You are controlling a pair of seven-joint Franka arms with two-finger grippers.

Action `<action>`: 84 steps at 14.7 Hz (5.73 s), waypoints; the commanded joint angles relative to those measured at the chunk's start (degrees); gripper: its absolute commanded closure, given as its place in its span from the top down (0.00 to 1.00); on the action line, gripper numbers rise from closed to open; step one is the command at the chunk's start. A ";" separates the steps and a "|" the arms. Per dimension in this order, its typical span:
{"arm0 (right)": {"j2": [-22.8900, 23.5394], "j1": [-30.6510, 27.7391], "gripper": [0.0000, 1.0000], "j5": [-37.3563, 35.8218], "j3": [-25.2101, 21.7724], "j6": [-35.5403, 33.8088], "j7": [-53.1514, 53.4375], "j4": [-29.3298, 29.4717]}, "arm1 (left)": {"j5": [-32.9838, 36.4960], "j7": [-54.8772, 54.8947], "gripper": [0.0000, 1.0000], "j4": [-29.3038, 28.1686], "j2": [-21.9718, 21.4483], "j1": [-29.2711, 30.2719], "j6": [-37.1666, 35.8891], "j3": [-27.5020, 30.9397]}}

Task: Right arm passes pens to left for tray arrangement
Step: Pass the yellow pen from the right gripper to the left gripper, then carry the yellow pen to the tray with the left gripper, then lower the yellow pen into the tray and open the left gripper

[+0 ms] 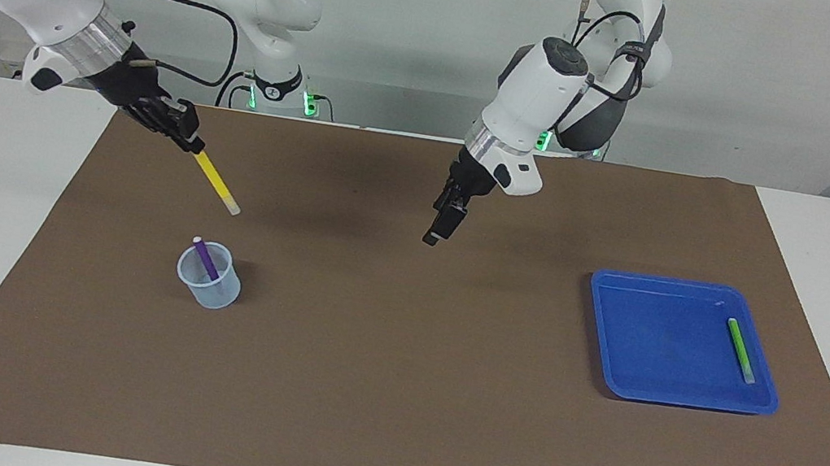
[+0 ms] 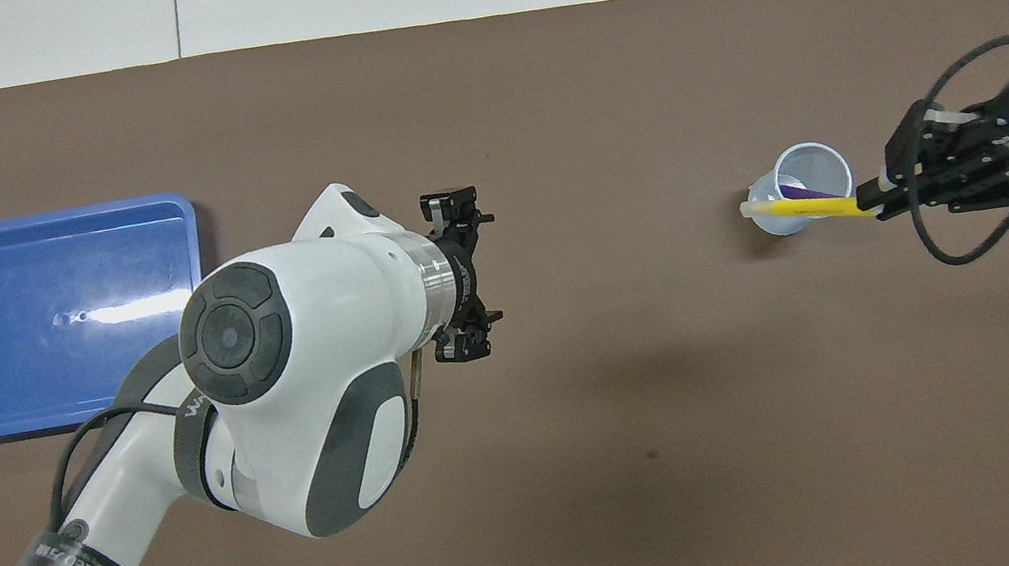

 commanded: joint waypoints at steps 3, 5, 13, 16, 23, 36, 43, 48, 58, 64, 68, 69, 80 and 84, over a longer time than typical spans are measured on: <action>0.52 11.02 0.13 4.84 0.86 11.42 16.29 -2.13 | -2.54 -6.61 1.00 0.59 0.19 -3.79 5.22 0.42; 0.60 14.37 0.13 5.03 0.86 15.92 20.97 -2.83 | -2.54 -11.17 1.00 2.79 1.16 -5.46 6.03 0.50; 0.52 14.74 0.13 5.03 0.86 16.55 21.17 -3.45 | -2.89 -17.42 1.00 3.59 2.39 -8.10 13.20 0.50; 0.52 14.74 0.13 5.03 0.86 17.08 21.08 -3.45 | -2.89 -19.72 1.00 3.85 3.09 -8.54 17.62 0.50; 0.43 15.53 0.13 5.03 0.86 17.79 21.25 -3.89 | -2.63 -20.43 0.76 4.03 3.80 -8.99 18.07 0.59; 0.07 15.44 1.00 4.06 0.77 17.79 20.55 -4.25 | -1.31 -16.13 0.00 4.82 3.80 -8.46 15.35 0.59; -0.27 9.12 1.00 -3.82 0.15 16.56 7.31 -3.45 | 1.86 0.80 0.00 5.44 3.62 -5.92 5.53 0.86; -1.24 4.63 1.00 -15.16 0.15 14.97 -7.38 -5.20 | 1.94 23.30 0.00 5.70 2.83 5.84 -6.87 1.12; -3.96 -0.03 1.00 -22.66 0.15 13.57 -21.29 -7.58 | 6.49 66.36 0.00 4.47 1.16 29.76 -18.03 1.38; -4.32 0.76 1.00 -22.66 0.33 13.21 -21.11 -7.93 | 19.61 83.17 0.00 4.20 0.72 33.28 -19.64 1.56; -4.32 0.68 1.00 -22.66 0.50 12.95 -21.29 -7.93 | 19.70 93.91 0.00 2.71 0.90 39.44 -17.18 1.56; -4.32 0.68 1.00 -22.66 0.50 12.95 -21.20 -7.93 | 20.22 94.18 0.00 2.71 1.25 39.44 -16.48 1.56; -4.32 0.68 1.00 -22.66 0.50 13.39 -21.11 -8.11 | 25.06 103.76 0.00 -4.67 7.49 42.60 -0.57 1.47; -4.32 0.68 1.00 -22.66 0.50 12.86 -21.20 -8.11 | 25.06 108.50 0.00 -8.53 7.75 45.24 1.36 1.47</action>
